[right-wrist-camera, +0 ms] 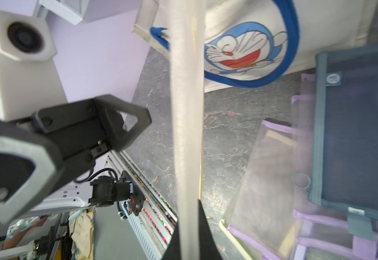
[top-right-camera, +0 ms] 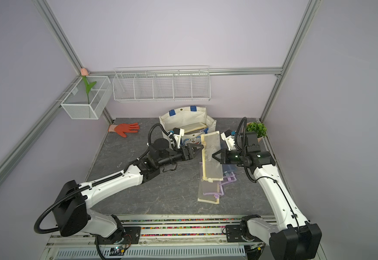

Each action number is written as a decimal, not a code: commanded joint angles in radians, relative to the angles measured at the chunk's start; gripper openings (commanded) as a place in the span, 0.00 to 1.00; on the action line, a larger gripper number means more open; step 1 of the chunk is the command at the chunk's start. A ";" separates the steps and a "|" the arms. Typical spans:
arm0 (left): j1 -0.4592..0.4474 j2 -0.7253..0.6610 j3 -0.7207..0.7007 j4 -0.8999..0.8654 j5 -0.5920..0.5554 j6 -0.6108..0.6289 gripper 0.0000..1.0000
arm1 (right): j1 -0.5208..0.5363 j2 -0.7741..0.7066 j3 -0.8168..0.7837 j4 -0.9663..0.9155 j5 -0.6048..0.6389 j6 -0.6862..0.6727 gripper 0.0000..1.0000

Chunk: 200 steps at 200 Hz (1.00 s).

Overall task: Put the pencil pouch into the canvas bag
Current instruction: Pick up the pencil pouch.

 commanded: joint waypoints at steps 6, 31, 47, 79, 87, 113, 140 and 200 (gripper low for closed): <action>0.045 -0.088 0.033 -0.159 0.054 0.090 0.77 | 0.051 -0.027 0.040 0.032 -0.166 0.044 0.07; 0.051 -0.115 0.095 -0.250 0.060 0.137 0.77 | 0.075 -0.024 0.067 0.164 -0.254 0.134 0.07; 0.051 -0.125 0.097 -0.232 0.062 0.124 0.77 | 0.090 -0.008 0.097 0.221 -0.278 0.170 0.07; 0.051 -0.151 0.058 -0.146 0.050 0.084 0.73 | 0.098 0.023 0.122 0.332 -0.310 0.243 0.07; 0.051 -0.152 0.052 -0.123 0.053 0.076 0.72 | 0.103 0.031 0.124 0.353 -0.315 0.254 0.07; 0.050 -0.159 0.041 -0.067 0.063 0.061 0.58 | 0.118 0.055 0.132 0.372 -0.308 0.259 0.07; 0.051 -0.169 0.036 -0.046 0.069 0.067 0.17 | 0.121 0.072 0.135 0.381 -0.288 0.262 0.07; 0.115 -0.200 0.207 -0.377 -0.036 0.350 0.00 | 0.120 0.101 0.217 0.098 -0.076 0.115 0.73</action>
